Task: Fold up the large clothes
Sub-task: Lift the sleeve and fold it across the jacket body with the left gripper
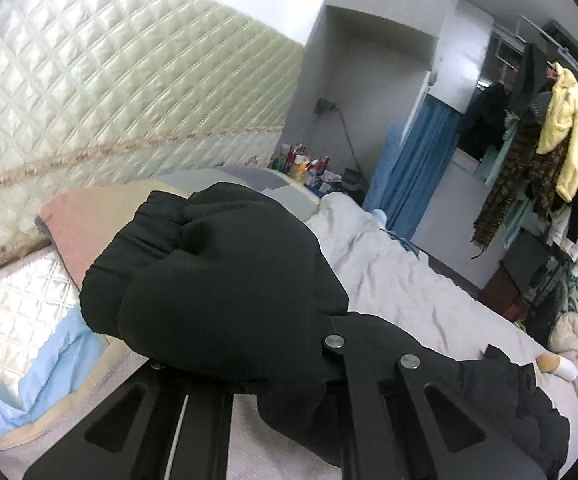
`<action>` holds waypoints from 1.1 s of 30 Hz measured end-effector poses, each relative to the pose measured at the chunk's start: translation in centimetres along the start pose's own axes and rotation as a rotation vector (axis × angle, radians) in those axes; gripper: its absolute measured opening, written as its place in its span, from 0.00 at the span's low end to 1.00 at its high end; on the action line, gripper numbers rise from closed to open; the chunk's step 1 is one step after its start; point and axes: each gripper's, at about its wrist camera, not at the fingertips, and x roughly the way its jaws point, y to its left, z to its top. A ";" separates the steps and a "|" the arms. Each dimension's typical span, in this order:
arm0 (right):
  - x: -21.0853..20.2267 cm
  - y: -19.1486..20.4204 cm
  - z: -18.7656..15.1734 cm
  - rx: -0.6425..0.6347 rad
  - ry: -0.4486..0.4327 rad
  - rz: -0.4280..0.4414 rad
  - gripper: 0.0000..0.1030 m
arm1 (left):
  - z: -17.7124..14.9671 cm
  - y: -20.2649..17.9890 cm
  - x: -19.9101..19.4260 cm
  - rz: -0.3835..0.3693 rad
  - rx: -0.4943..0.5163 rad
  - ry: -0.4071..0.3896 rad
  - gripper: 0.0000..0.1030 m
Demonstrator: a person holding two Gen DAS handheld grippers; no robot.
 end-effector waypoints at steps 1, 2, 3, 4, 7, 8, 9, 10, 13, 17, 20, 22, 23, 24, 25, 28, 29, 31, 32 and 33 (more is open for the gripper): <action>-0.1 0.0 0.0 -0.003 -0.003 0.002 1.00 | 0.3 -0.7 -0.7 -0.006 0.014 -0.005 0.07; -0.3 0.0 0.0 -0.005 -0.007 0.005 1.00 | 0.6 -1.5 -1.4 -0.013 0.028 -0.011 0.07; -0.4 -0.1 0.1 -0.005 -0.008 0.009 1.00 | 0.8 -1.9 -2.0 -0.019 0.036 -0.016 0.07; -0.5 -0.1 0.0 -0.004 -0.011 0.011 1.00 | 1.2 -3.1 -3.0 -0.032 0.049 -0.026 0.07; -1.3 -0.5 0.0 -0.004 -0.025 0.018 1.00 | 2.2 -5.9 -5.4 -0.053 0.084 -0.045 0.07; -1.4 -0.5 0.0 -0.005 -0.028 0.020 1.00 | 2.4 -6.8 -6.0 -0.058 0.096 -0.049 0.08; -1.7 -0.6 0.0 -0.007 -0.033 0.022 1.00 | 2.6 -7.9 -7.0 -0.068 0.110 -0.055 0.08; -1.9 -0.6 -0.1 -0.009 -0.036 0.025 1.00 | 2.8 -8.8 -7.8 -0.078 0.125 -0.062 0.08; -2.6 -0.7 -0.3 -0.028 -0.053 0.013 1.00 | 3.1 -11.8 -10.3 -0.104 0.161 -0.078 0.08; -3.1 -1.0 -0.5 -0.043 -0.066 0.017 1.00 | 3.1 -15.7 -13.3 -0.160 0.199 -0.094 0.08; -3.6 -1.4 -0.6 -0.040 -0.076 0.025 1.00 | 2.6 -19.3 -15.5 -0.200 0.244 -0.108 0.08; -3.9 -1.7 -0.6 -0.033 -0.084 0.030 1.00 | 2.1 -21.6 -16.7 -0.227 0.260 -0.112 0.08; -4.1 -1.9 -0.6 -0.029 -0.091 0.031 1.00 | 1.9 -22.8 -17.3 -0.241 0.263 -0.113 0.08; -4.3 -2.1 -0.5 -0.025 -0.098 0.032 1.00 | 1.6 -24.1 -17.9 -0.258 0.266 -0.115 0.08; -4.5 -2.3 -0.5 -0.020 -0.107 0.030 1.00 | 1.3 -25.0 -18.4 -0.275 0.268 -0.118 0.08; -5.0 -2.9 -0.6 -0.010 -0.134 0.003 1.00 | -0.6 -29.2 -19.9 -0.335 0.274 -0.144 0.08; -5.1 -3.1 -0.7 -0.008 -0.137 -0.008 1.00 | -1.3 -30.4 -20.0 -0.352 0.266 -0.141 0.08; -5.2 -3.7 -0.6 0.007 -0.141 -0.015 1.00 | -2.7 -32.8 -20.4 -0.382 0.250 -0.133 0.09; -5.2 -4.1 -0.6 0.024 -0.144 -0.013 1.00 | -3.7 -34.2 -20.5 -0.401 0.249 -0.128 0.09; -5.2 -4.5 -0.5 0.042 -0.145 -0.009 1.00 | -4.9 -35.9 -20.7 -0.419 0.258 -0.123 0.09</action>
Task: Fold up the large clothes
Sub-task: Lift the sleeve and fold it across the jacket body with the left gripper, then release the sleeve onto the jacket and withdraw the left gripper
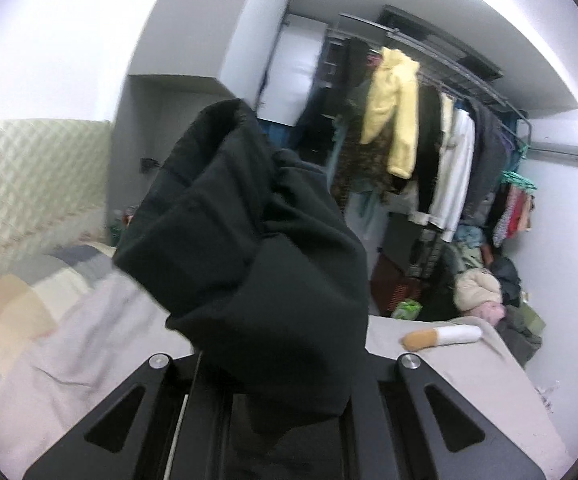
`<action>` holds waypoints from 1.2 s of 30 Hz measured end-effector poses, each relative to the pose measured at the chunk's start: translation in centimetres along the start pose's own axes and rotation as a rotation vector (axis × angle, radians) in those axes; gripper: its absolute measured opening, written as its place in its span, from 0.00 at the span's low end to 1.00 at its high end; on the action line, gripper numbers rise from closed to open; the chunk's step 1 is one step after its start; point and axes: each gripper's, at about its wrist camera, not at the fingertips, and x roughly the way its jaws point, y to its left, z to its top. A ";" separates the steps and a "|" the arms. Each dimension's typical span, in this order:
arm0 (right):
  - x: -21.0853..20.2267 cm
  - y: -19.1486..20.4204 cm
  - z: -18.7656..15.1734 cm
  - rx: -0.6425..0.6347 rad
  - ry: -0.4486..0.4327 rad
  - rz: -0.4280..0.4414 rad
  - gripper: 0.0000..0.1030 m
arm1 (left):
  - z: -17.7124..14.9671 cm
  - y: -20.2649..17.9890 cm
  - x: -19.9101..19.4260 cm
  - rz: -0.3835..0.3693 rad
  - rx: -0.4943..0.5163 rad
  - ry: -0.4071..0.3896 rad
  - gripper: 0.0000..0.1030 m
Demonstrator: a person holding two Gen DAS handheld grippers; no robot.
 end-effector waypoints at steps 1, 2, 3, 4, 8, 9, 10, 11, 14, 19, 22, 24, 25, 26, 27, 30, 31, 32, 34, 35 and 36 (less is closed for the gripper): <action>-0.1 -0.2 0.0 0.009 -0.001 0.001 1.00 | -0.4 -1.1 0.4 -0.017 0.006 0.003 0.09; -0.1 -0.3 0.1 0.014 -0.004 -0.009 1.00 | -1.3 -2.8 0.8 -0.049 0.018 0.004 0.10; 0.0 -0.4 0.2 0.013 -0.002 -0.020 1.00 | -2.3 -4.6 1.2 -0.074 0.032 0.005 0.10; 0.0 -0.5 0.3 0.016 0.001 -0.021 1.00 | -3.2 -6.0 1.7 -0.092 0.043 0.009 0.10; 0.4 -1.0 0.1 0.035 0.015 -0.022 1.00 | -7.7 -11.5 4.3 -0.149 0.050 0.077 0.10; 0.4 -1.1 0.1 0.039 0.016 -0.020 1.00 | -8.6 -12.4 4.8 -0.160 0.050 0.091 0.10; 0.4 -1.2 0.1 0.042 0.014 -0.018 1.00 | -10.1 -14.1 5.6 -0.184 0.047 0.114 0.10; 0.3 -1.3 0.1 0.044 0.013 -0.018 1.00 | -11.2 -15.2 6.1 -0.201 0.039 0.126 0.10; 0.3 -1.4 0.1 0.035 0.003 -0.031 1.00 | -14.5 -18.1 7.7 -0.231 0.027 0.153 0.10; 0.8 -2.0 0.0 0.047 0.002 -0.035 1.00 | -19.9 -21.0 10.7 -0.244 0.024 0.233 0.10; 1.5 -2.8 0.0 0.074 0.016 -0.032 1.00 | -23.1 -22.7 12.6 -0.219 0.082 0.279 0.10; 1.8 -3.5 -0.1 0.094 0.022 -0.029 1.00 | -24.9 -23.8 13.6 -0.206 0.118 0.298 0.10; 1.9 -3.8 -0.1 0.100 0.025 -0.028 1.00 | -26.1 -24.4 14.1 -0.196 0.140 0.314 0.10; 2.1 -4.0 -0.1 0.104 0.029 -0.026 1.00 | -26.9 -24.9 14.8 -0.188 0.158 0.329 0.10; 2.3 -4.2 -0.1 0.110 0.034 -0.023 1.00 | -27.7 -25.3 15.3 -0.176 0.174 0.345 0.10; 2.5 -4.7 -0.3 0.129 0.039 -0.019 1.00 | -30.2 -26.0 17.0 -0.143 0.207 0.396 0.14; 2.4 -4.8 -0.4 0.131 0.039 -0.021 1.00 | -31.0 -26.4 17.5 -0.133 0.216 0.399 0.15; 2.5 -4.9 -0.4 0.133 0.041 -0.025 1.00 | -31.6 -26.6 17.7 -0.125 0.227 0.394 0.15; 2.8 -5.2 -0.6 0.139 0.052 -0.032 1.00 | -32.7 -26.8 17.9 -0.114 0.245 0.388 0.17; 3.0 -5.3 -0.6 0.141 0.056 -0.033 1.00 | -32.9 -26.8 18.2 -0.112 0.248 0.388 0.17; 3.1 -5.4 -0.7 0.143 0.060 -0.035 1.00 | -33.0 -26.7 18.3 -0.112 0.245 0.392 0.17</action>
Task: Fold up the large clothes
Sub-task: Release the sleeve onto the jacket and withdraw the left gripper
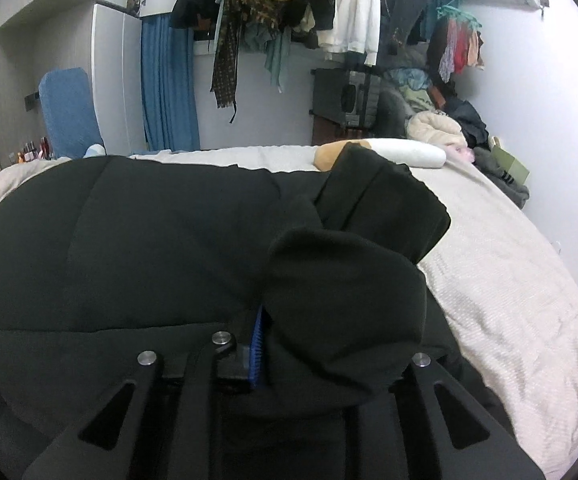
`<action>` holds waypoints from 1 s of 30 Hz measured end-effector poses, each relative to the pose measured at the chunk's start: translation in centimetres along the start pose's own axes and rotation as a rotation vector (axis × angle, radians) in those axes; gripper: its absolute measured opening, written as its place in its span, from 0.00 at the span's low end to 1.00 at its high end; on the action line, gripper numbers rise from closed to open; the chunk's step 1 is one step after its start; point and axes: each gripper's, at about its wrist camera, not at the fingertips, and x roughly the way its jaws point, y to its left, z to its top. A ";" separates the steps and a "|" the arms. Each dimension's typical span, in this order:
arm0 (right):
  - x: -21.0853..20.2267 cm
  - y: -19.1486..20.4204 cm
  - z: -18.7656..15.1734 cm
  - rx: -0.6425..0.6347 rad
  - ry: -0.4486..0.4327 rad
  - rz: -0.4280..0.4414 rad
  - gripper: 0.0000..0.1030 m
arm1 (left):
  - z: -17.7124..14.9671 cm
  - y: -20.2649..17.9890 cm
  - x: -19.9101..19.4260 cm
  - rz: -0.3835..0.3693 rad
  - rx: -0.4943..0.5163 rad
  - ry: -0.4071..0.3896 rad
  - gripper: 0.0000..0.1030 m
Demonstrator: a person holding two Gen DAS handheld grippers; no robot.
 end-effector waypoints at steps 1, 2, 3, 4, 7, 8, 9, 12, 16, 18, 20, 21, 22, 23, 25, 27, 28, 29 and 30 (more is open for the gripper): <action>0.3 -0.2 0.0 0.003 0.009 -0.005 1.00 | -0.1 0.1 0.1 -0.007 -0.008 0.006 0.17; 0.4 -0.3 -0.1 0.007 0.015 -0.007 1.00 | -0.1 0.1 0.2 -0.012 -0.013 0.011 0.17; 0.6 -0.5 -0.1 0.014 0.022 -0.010 1.00 | 0.1 0.5 0.1 -0.014 -0.013 0.017 0.18; 0.7 -0.6 0.0 0.018 0.024 -0.012 1.00 | 0.2 0.5 0.0 -0.019 -0.003 0.024 0.18; 0.8 -0.7 0.0 0.020 0.025 -0.022 1.00 | 1.3 0.8 -0.6 -0.021 0.049 0.030 0.23; 0.8 -0.7 0.1 0.015 0.024 -0.021 1.00 | 1.4 0.9 -1.0 -0.024 0.061 0.033 0.24; 0.7 -0.6 0.1 0.009 0.021 -0.022 1.00 | 1.5 0.9 -1.4 -0.031 0.068 0.037 0.30; 0.5 -0.3 0.1 -0.008 0.010 -0.021 1.00 | 1.5 1.2 -3.2 -0.058 0.071 0.048 0.56; 0.3 -0.1 0.2 -0.015 -0.006 -0.011 1.00 | 1.5 2.7 -6.3 -0.071 0.061 0.020 0.79; 0.1 0.5 0.5 -0.042 -0.025 -0.004 1.00 | 1.6 3.8 -7.8 -0.078 0.050 0.013 0.80; 0.1 1.3 0.8 -0.072 -0.039 0.014 1.00 | 1.8 5.2 -9.7 -0.075 0.037 -0.008 0.82; 0.1 2.0 1.2 -0.095 -0.049 0.024 1.00 | 1.7 5.8 -10.4 -0.075 0.032 -0.017 0.87; 0.1 2.5 1.4 -0.113 -0.056 0.032 1.00 | 1.9 7.0 -11.4 -0.075 0.018 -0.029 0.96; 0.1 3.0 1.7 -0.127 -0.060 0.042 1.00 | 2.1 7.7 -12.0 -0.072 0.009 -0.036 1.00; 0.3 4.4 2.3 -0.159 -0.070 0.080 1.00 | 2.5 9.8 -13.4 -0.059 -0.012 -0.059 1.00; 0.7 5.7 2.7 -0.200 -0.068 0.108 1.00 | 2.8 11.9 -14.4 -0.054 -0.031 -0.067 1.00; 1.2 6.3 2.9 -0.223 -0.064 0.117 1.00 | 2.9 13.4 -14.9 -0.048 -0.043 -0.074 1.00; 1.7 6.8 3.1 -0.241 -0.060 0.123 1.00 | 3.1 14.5 -15.2 -0.042 -0.049 -0.079 1.00; 2.4 7.5 3.6 -0.263 -0.054 0.126 1.00 | 3.3 15.8 -15.5 -0.034 -0.054 -0.082 1.00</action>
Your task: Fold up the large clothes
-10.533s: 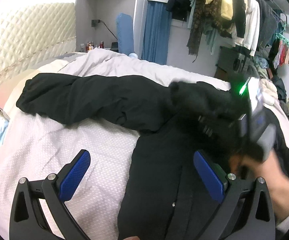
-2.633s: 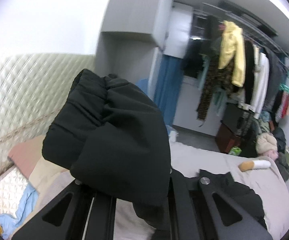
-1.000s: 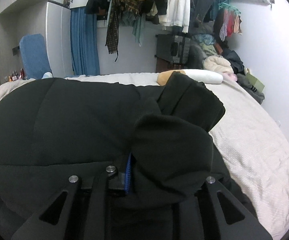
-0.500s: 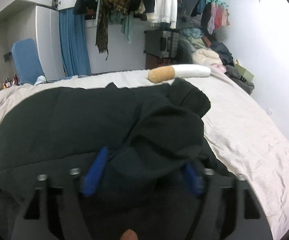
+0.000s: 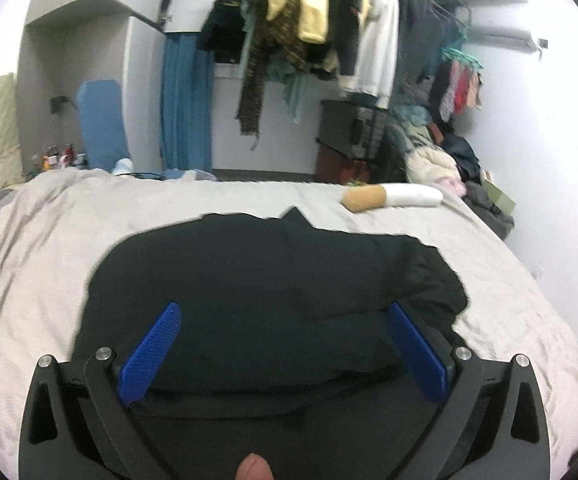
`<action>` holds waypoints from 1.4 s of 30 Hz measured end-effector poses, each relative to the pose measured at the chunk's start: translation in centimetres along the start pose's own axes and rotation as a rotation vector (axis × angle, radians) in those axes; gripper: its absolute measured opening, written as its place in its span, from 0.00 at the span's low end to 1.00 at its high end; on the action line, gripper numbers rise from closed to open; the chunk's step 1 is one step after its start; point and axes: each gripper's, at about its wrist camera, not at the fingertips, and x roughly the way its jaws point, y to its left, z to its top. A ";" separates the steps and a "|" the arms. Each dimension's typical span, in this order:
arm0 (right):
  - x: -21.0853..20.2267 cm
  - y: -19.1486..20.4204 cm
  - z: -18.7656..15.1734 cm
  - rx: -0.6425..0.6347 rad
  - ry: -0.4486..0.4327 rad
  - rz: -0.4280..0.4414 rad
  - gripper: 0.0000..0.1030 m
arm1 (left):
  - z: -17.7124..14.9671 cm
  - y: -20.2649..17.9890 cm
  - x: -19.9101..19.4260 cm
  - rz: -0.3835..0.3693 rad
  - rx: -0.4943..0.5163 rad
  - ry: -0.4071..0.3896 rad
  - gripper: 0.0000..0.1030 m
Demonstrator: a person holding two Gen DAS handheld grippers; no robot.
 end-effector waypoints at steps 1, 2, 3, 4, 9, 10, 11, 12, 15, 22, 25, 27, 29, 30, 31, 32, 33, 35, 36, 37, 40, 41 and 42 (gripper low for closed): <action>0.6 0.2 0.4 -0.015 0.002 -0.001 1.00 | 0.2 1.3 -0.3 0.014 -0.002 0.001 1.00; 1.7 0.5 1.0 -0.034 0.004 -0.002 0.99 | 0.4 2.5 -0.2 0.026 -0.005 0.002 1.00; 2.5 0.7 1.4 -0.044 0.006 0.004 0.97 | 0.6 3.3 -0.4 0.034 -0.008 0.004 1.00; 4.2 0.9 2.3 -0.052 0.015 0.019 0.95 | 0.6 4.4 -0.4 0.044 -0.017 0.008 1.00; 11.6 1.7 4.8 -0.121 0.067 0.018 0.80 | 1.8 9.0 1.9 0.082 -0.054 0.039 1.00; 12.7 1.7 5.0 -0.128 0.074 0.017 0.77 | 2.1 9.6 2.5 0.089 -0.056 0.039 1.00; 14.6 1.8 5.3 -0.137 0.086 0.015 0.75 | 2.2 10.2 3.3 0.098 -0.059 0.042 1.00; 15.8 1.6 5.5 -0.134 0.093 0.016 0.75 | 2.4 11.1 4.3 0.109 -0.064 0.050 1.00; 20.8 1.3 5.8 -0.133 0.119 -0.009 0.75 | 2.4 11.9 8.1 0.137 -0.026 0.094 1.00; 27.8 -0.5 3.0 -0.078 0.207 -0.050 0.81 | 0.4 11.8 15.7 0.225 0.075 0.169 1.00; 29.0 -0.7 2.4 -0.091 0.195 -0.058 0.81 | 0.0 12.1 17.4 0.204 0.055 0.187 1.00; 29.6 -0.8 1.9 -0.094 0.189 -0.059 0.81 | -0.2 12.1 18.2 0.201 0.080 0.173 1.00; 30.3 -0.9 1.6 -0.085 0.189 -0.052 0.81 | -0.5 12.2 18.8 0.198 0.085 0.164 1.00; 30.6 -0.9 1.4 -0.085 0.188 -0.051 0.81 | -0.6 12.3 19.2 0.195 0.075 0.166 1.00; 30.9 -0.9 1.2 -0.085 0.183 -0.051 0.81 | -0.7 12.5 19.6 0.189 0.062 0.175 1.00; 31.1 -0.9 1.0 -0.083 0.178 -0.053 0.81 | -0.8 12.5 19.9 0.185 0.051 0.182 1.00; 31.3 -0.9 0.9 -0.081 0.174 -0.055 0.81 | -0.9 12.3 20.0 0.186 0.046 0.185 1.00; 31.9 -1.0 0.5 -0.072 0.169 -0.060 0.82 | -1.1 12.3 20.5 0.195 0.046 0.189 1.00; 32.2 -1.0 0.3 -0.070 0.168 -0.064 0.82 | -1.2 12.1 20.7 0.204 0.048 0.187 1.00; 32.5 -1.0 0.4 -0.070 0.171 -0.069 0.82 | -1.2 12.0 20.8 0.209 0.047 0.186 1.00; 32.7 -1.1 0.4 -0.041 0.201 -0.068 0.82 | -1.4 11.8 20.4 0.212 0.050 0.166 1.00; 32.5 -1.1 0.7 -0.035 0.224 -0.066 0.82 | -1.5 11.8 20.1 0.211 0.051 0.161 1.00; 32.2 -1.0 0.9 -0.040 0.239 -0.069 0.82 | -1.4 11.7 19.8 0.210 0.050 0.162 1.00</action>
